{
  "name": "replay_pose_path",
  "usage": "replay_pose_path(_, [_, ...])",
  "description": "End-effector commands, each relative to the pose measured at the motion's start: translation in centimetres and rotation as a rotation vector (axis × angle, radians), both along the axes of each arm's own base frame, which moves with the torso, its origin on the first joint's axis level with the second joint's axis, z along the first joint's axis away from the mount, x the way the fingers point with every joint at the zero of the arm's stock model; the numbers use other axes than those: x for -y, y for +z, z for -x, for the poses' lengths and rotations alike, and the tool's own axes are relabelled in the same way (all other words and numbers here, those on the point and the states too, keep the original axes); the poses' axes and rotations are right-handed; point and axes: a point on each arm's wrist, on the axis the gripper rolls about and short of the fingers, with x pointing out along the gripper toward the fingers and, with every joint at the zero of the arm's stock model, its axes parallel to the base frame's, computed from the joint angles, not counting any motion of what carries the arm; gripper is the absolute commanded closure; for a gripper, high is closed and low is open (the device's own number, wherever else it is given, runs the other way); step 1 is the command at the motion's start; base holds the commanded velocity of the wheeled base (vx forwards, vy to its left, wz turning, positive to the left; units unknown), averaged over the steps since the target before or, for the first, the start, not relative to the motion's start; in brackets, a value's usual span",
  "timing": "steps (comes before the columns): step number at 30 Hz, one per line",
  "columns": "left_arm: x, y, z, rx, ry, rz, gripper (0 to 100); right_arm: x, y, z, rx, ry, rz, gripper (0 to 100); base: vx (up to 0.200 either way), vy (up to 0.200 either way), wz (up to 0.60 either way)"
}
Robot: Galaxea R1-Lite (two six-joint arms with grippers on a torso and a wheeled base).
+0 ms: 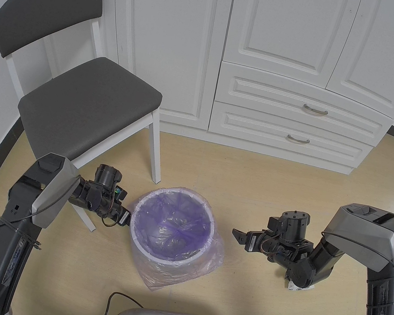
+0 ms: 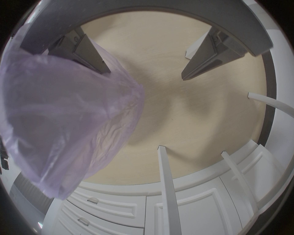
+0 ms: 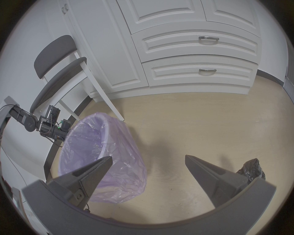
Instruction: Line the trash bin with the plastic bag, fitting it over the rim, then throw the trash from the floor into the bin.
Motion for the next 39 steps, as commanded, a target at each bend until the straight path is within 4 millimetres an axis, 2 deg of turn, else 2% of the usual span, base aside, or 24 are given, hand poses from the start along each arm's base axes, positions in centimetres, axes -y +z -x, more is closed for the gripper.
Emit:
replay_pose_path(1, [0.3, -2.8, -0.7, -0.019, -0.001, 0.000, 0, 0.2, -0.5, -0.1, -0.010, -0.002, 0.004, 0, 0.000, 0.000, 0.00])
replay_pose_path(9, [0.4, -3.4, -1.0, -0.041, 0.000, -0.004, 0, 0.5, -1.0, -0.4, -0.010, -0.006, 0.017, 0, 0.000, 0.000, 0.00])
replay_pose_path(13, [0.1, -3.3, -0.4, -0.058, 0.002, -0.019, 0, 0.6, -1.0, -0.3, -0.003, -0.004, 0.018, 0, 0.000, 0.000, 0.00])
replay_pose_path(15, [-0.2, -0.6, 0.6, -0.054, 0.007, -0.017, 0, 0.6, -0.6, -0.2, 0.011, 0.000, 0.013, 0, 0.000, 0.000, 0.00])
replay_pose_path(16, [-0.3, 1.0, 1.5, -0.050, 0.004, -0.009, 0, 0.6, -0.4, -0.2, 0.020, 0.000, 0.010, 0, 0.000, 0.000, 0.00])
replay_pose_path(18, [-0.5, 2.3, 2.6, -0.046, 0.004, -0.008, 0, 0.6, -0.1, -0.1, 0.031, 0.000, 0.008, 0, 0.000, 0.000, 0.00])
replay_pose_path(19, [-0.7, 3.8, 4.2, -0.033, 0.007, -0.014, 0, 0.7, 0.0, 0.2, 0.033, 0.005, 0.015, 0, 0.000, 0.000, 0.00])
replay_pose_path(24, [-1.5, 6.3, 9.5, 0.033, 0.006, -0.007, 0, 0.5, 0.2, 1.2, 0.036, 0.035, 0.076, 0, 0.000, 0.000, 0.00])
replay_pose_path(25, [-1.5, 6.3, 9.5, 0.033, 0.006, -0.007, 0, 0.5, 0.2, 1.2, 0.036, 0.035, 0.076, 0, 0.000, 0.000, 0.00])
replay_pose_path(26, [-1.6, 7.2, 11.5, 0.074, 0.002, 0.006, 0, 0.6, 0.9, 1.5, 0.053, 0.044, 0.097, 0, 0.000, 0.000, 0.00])
replay_pose_path(28, [-1.5, 8.1, 13.5, 0.122, -0.012, 0.018, 0, 0.7, 2.3, 2.3, 0.072, 0.050, 0.099, 0, 0.000, 0.000, 0.00])
replay_pose_path(32, [-0.8, 9.5, 16.9, 0.154, -0.048, 0.027, 0, 1.0, 4.8, 4.4, 0.083, 0.061, 0.097, 0, 0.000, 0.000, 0.00])
replay_pose_path(33, [-0.7, 9.5, 17.1, 0.154, -0.050, 0.030, 0, 1.1, 4.8, 4.5, 0.083, 0.061, 0.097, 0, 0.000, 0.000, 0.00])
replay_pose_path(37, [0.0, 13.0, 22.1, 0.235, -0.102, 0.061, 0, 2.0, 8.1, 8.0, 0.108, 0.068, 0.092, 0, 0.000, 0.000, 0.00])
replay_pose_path(39, [0.0, 13.7, 22.9, 0.254, -0.103, 0.071, 0, 2.2, 8.8, 8.5, 0.119, 0.064, 0.091, 0, 0.000, 0.000, 0.00])
